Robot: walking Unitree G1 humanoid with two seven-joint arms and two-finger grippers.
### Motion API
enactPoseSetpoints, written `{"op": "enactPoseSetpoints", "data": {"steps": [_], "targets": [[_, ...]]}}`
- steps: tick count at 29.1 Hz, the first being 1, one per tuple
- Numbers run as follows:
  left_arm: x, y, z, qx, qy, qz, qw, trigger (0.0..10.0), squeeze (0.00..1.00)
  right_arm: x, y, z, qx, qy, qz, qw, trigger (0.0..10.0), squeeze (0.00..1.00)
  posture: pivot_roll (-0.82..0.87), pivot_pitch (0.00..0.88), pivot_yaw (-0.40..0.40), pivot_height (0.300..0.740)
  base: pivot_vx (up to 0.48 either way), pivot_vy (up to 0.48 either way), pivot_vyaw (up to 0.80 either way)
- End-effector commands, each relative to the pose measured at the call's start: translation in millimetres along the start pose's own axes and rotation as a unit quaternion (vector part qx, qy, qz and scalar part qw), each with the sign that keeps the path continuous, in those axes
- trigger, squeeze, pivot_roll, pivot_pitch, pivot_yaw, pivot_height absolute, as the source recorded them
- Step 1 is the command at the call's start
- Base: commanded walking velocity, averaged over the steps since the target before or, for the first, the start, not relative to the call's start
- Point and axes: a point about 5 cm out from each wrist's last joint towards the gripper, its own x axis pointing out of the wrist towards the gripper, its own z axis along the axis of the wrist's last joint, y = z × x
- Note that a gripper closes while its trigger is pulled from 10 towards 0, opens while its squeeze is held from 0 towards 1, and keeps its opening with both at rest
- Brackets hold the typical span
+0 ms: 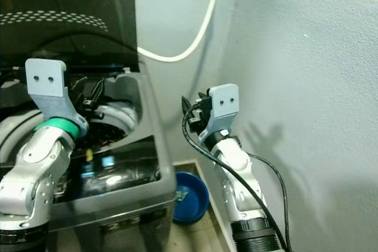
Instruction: Clothes washing
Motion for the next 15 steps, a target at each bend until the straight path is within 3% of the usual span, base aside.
{"op": "enactPoseSetpoints", "data": {"steps": [1,7,15], "targets": [[-1.3,2.4,0.7,0.006,0.000,0.003,1.000,10.0,0.00,-0.5,0.2,-1.1,-0.001,0.003,0.003,1.000,10.0,0.00,0.02,0.060,-0.024,0.740,0.000,0.000,0.00],[-1.0,3.3,0.1,0.016,0.001,0.003,1.000,10.0,0.00,-0.8,2.4,-1.4,-0.010,0.003,0.008,1.000,10.0,0.00,0.02,0.061,-0.024,0.740,0.000,0.000,0.00],[-1.1,-1.5,0.5,0.035,-0.006,-0.011,0.999,10.0,0.00,0.8,2.1,0.8,-0.026,-0.002,0.004,1.000,10.0,0.00,0.02,0.064,-0.021,0.740,0.000,0.000,0.77]]}}
